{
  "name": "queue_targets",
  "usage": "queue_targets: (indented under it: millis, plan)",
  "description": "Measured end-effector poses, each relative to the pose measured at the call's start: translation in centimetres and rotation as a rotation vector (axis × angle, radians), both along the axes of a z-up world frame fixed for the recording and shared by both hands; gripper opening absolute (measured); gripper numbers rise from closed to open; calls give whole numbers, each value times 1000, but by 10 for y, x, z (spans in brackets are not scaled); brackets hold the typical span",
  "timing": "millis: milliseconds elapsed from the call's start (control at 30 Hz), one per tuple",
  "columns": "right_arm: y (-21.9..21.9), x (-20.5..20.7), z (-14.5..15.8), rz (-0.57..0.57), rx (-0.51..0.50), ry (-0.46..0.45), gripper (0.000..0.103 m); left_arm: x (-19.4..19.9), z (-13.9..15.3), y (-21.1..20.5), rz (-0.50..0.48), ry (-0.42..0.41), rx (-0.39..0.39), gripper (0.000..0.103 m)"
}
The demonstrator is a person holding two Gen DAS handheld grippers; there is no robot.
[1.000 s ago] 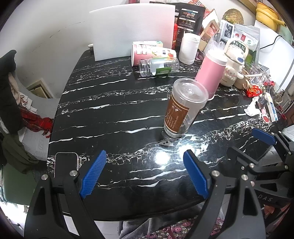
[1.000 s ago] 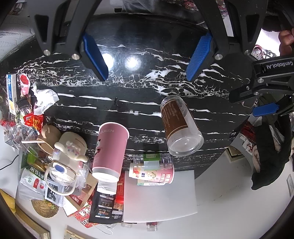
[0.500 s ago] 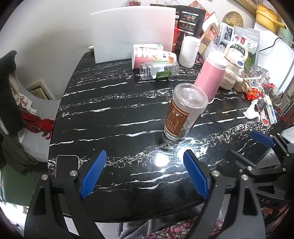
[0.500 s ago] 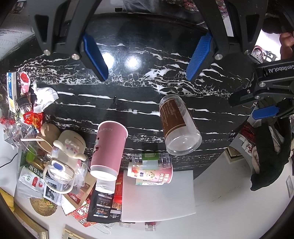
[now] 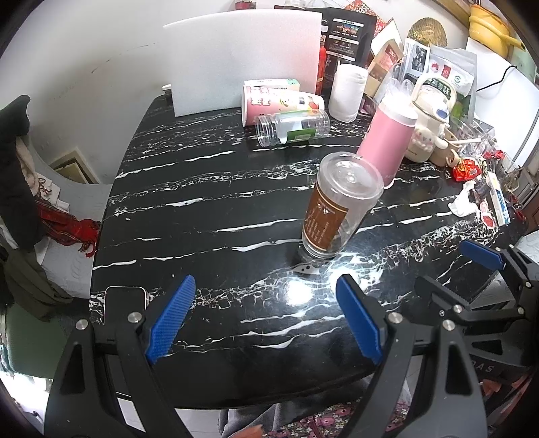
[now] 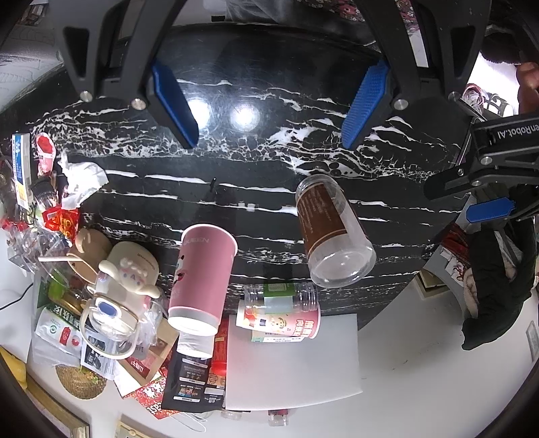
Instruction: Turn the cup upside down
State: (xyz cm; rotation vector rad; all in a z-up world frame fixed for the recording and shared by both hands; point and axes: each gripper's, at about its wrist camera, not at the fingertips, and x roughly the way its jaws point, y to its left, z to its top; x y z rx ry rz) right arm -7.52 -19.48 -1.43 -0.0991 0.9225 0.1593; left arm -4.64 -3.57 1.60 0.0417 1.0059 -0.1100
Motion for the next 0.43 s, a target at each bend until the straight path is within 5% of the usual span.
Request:
queue_targets:
  millis: [433]
  plan:
    - [0, 4, -6, 0, 3, 13, 87, 2, -2, 6, 21, -14, -4, 85]
